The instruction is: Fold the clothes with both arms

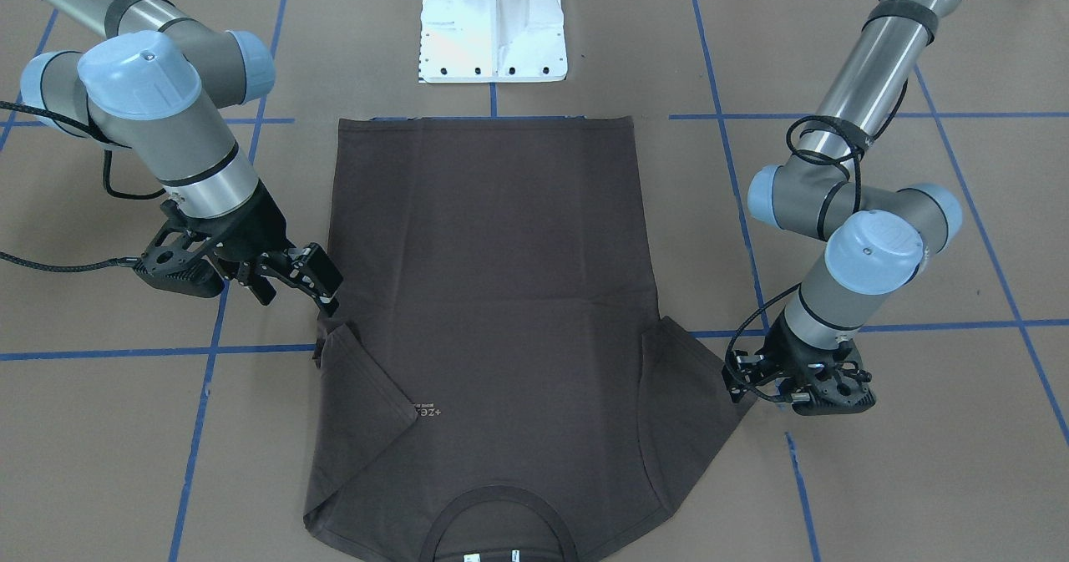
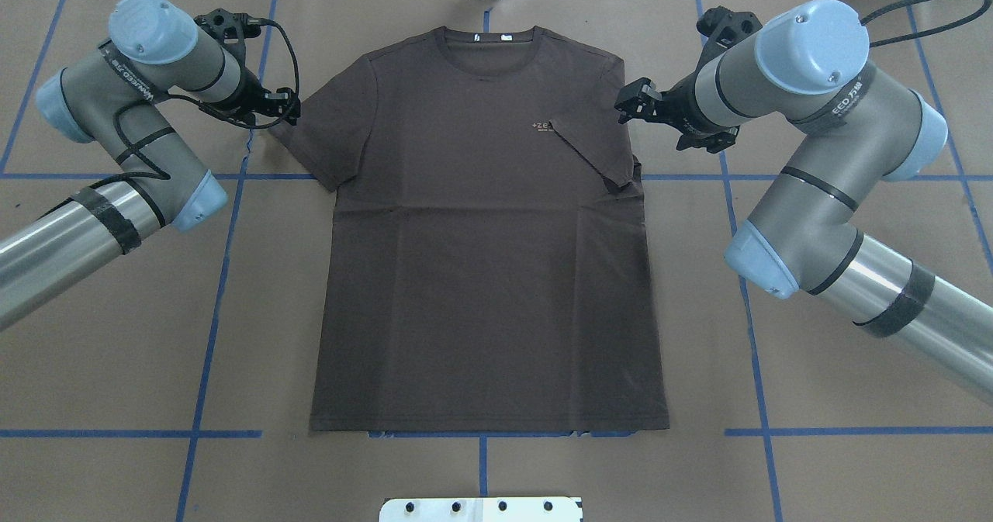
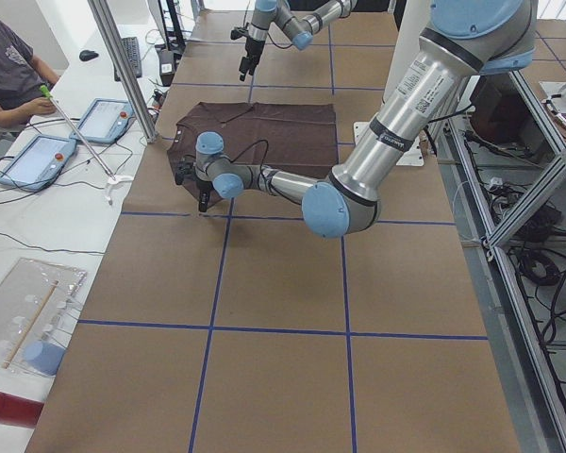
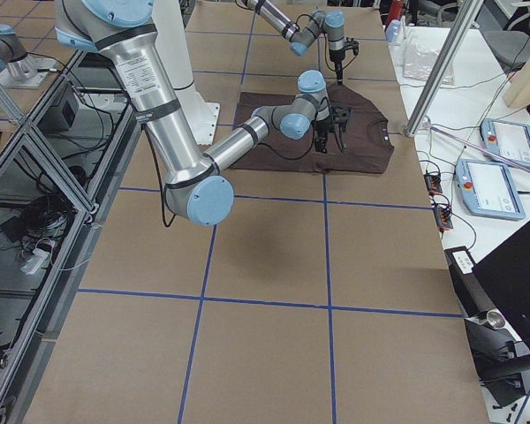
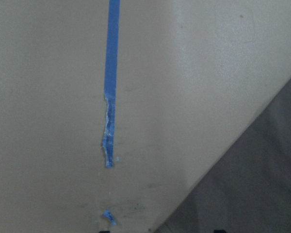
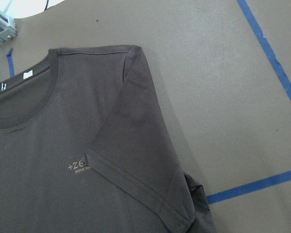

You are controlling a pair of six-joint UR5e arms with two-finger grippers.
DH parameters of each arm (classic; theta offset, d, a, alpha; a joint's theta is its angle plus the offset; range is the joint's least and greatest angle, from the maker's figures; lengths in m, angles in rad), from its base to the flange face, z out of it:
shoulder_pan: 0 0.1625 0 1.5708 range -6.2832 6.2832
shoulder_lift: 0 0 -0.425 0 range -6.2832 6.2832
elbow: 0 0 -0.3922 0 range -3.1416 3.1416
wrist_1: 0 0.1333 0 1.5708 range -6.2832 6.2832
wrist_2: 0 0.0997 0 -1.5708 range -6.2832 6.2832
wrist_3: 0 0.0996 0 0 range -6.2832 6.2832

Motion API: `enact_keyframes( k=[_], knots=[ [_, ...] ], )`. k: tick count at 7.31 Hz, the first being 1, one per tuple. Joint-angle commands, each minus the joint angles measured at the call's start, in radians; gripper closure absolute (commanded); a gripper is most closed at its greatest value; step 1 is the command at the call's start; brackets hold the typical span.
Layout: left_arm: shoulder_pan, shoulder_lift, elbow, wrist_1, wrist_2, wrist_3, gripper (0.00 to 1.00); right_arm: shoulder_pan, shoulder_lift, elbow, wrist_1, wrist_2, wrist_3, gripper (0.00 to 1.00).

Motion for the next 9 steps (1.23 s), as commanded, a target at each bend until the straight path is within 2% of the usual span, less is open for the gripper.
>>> enact_keyframes(
  k=[1,2,3,4,5,8,9],
  knots=[
    [0.005,-0.001,0.007,-0.002,0.002,0.001,0.41,0.001,-0.003,0.006,0.000,0.001,0.001,0.00],
    [0.005,-0.001,0.006,-0.002,0.002,0.001,0.58,0.004,-0.005,0.009,0.002,0.002,0.000,0.00],
    [0.005,-0.001,0.007,0.000,0.002,0.002,0.70,0.012,-0.005,0.011,0.000,0.005,0.000,0.00],
    [0.005,-0.003,0.006,0.000,0.002,0.004,0.94,0.020,-0.005,0.022,0.000,0.015,0.000,0.00],
    [0.005,-0.004,0.006,0.001,0.000,0.002,1.00,0.021,-0.008,0.022,0.000,0.015,0.000,0.00],
    [0.004,-0.036,-0.069,0.030,-0.015,-0.005,1.00,0.026,-0.008,0.025,0.000,0.015,0.000,0.00],
    [0.008,-0.079,-0.066,0.030,-0.012,-0.095,1.00,0.026,-0.008,0.026,0.000,0.016,0.000,0.00]
  ],
)
